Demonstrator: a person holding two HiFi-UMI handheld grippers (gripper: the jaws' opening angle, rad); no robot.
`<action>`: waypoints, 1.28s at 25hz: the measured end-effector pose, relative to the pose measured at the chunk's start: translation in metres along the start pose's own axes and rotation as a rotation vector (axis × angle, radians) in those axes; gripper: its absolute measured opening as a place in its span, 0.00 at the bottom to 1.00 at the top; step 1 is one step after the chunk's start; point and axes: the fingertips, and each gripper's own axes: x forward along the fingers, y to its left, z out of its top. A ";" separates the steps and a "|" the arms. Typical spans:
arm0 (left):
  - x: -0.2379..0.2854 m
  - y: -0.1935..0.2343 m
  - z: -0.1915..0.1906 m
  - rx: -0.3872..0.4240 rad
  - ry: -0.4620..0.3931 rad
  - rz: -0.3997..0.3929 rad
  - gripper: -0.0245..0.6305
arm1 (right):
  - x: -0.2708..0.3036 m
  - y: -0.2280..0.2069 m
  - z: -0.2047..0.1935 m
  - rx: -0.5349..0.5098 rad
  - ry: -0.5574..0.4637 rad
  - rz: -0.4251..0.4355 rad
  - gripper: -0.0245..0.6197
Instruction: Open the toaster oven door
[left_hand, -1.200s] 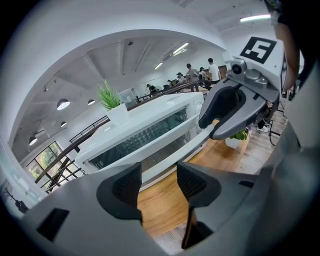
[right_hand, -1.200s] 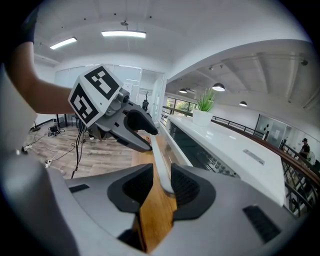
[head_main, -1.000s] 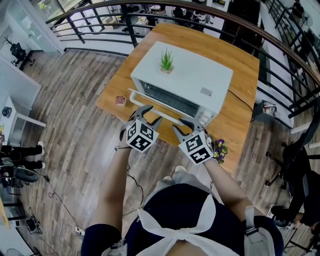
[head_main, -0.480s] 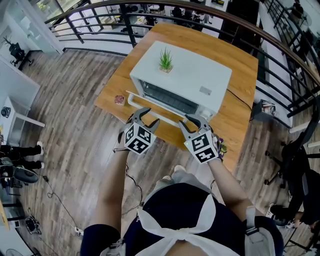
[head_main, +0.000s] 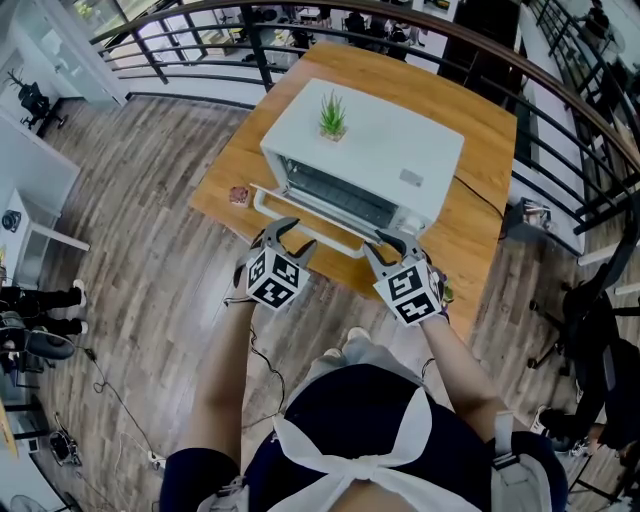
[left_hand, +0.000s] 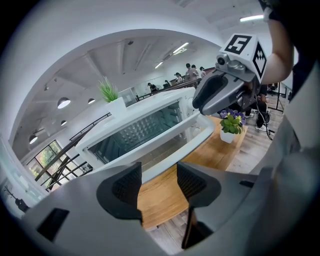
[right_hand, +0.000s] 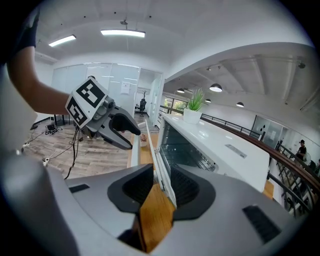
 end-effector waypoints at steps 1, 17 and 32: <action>0.000 -0.001 -0.001 -0.001 0.002 0.000 0.38 | -0.001 0.001 0.000 0.001 0.002 0.005 0.22; -0.004 -0.011 -0.017 -0.007 0.036 0.009 0.38 | 0.002 0.022 -0.008 0.014 0.026 0.097 0.19; -0.004 -0.021 -0.032 -0.014 0.068 0.004 0.38 | 0.020 0.042 -0.011 -0.040 0.063 0.147 0.16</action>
